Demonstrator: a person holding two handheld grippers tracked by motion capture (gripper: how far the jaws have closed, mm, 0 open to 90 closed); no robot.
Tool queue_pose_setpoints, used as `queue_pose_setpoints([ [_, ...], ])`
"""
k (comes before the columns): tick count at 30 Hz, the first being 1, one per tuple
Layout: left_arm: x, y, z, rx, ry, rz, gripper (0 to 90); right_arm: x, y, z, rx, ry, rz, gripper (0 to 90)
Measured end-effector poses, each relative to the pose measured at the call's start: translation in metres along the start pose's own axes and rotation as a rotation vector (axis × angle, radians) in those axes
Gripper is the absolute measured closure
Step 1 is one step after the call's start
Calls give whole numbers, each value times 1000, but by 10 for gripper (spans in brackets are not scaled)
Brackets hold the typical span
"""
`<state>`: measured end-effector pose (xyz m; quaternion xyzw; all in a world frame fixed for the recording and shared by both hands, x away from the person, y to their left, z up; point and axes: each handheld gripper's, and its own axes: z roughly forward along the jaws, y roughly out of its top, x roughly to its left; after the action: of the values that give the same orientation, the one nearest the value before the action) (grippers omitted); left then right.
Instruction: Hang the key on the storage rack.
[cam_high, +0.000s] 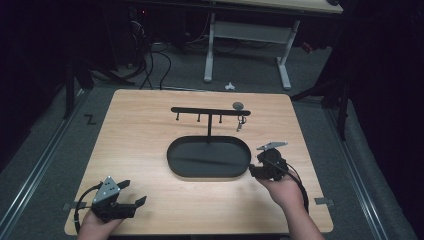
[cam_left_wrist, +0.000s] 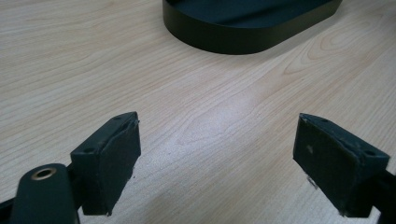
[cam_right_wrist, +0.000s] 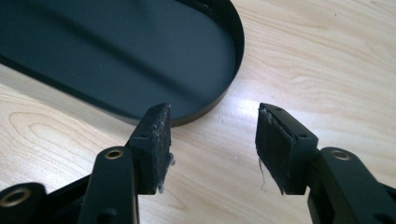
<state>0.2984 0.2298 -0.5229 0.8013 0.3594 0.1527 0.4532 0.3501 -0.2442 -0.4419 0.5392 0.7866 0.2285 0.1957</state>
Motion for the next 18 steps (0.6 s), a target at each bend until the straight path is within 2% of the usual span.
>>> queue_pose_setpoints([
  [4, -2, 0, 2, 8, 4, 9, 155, -1, -25, 0, -67, -8, 30, 445],
  [8, -3, 0, 3, 20, 11, 22, 155, 2, -53, 3, -101, -18, 64, 437],
  [14, -5, -1, 4, 23, 23, 27, 155, 11, -92, 5, -165, -27, 48, 411],
  [17, -8, -1, 3, 18, 32, 28, 155, 15, -116, 6, -241, -50, 36, 403],
  [18, -9, -1, 3, 12, 37, 29, 155, 15, -120, 6, -235, -21, 47, 393],
])
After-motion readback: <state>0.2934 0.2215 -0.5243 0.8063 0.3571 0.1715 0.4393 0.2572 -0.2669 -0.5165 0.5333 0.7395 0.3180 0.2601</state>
